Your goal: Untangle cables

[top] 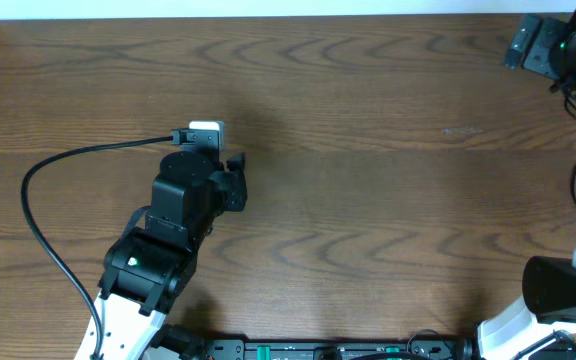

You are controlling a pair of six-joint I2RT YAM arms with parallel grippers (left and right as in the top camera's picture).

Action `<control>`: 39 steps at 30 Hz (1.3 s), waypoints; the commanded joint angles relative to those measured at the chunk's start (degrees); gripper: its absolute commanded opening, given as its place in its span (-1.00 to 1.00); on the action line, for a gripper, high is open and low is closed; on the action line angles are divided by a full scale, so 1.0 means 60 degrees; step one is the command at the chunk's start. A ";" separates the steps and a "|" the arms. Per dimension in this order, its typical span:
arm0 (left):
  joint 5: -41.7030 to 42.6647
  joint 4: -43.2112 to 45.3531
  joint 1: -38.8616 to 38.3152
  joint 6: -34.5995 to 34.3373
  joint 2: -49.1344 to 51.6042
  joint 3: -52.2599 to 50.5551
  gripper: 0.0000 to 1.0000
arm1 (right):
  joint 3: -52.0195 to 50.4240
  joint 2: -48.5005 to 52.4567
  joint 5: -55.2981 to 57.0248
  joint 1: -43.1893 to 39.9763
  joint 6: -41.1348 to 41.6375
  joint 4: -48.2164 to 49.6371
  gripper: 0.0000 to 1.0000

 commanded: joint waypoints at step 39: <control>0.1384 0.0007 0.1621 0.1672 -0.1147 -0.0058 0.08 | -0.8641 -0.5238 0.1042 0.1902 -0.0809 0.5187 0.99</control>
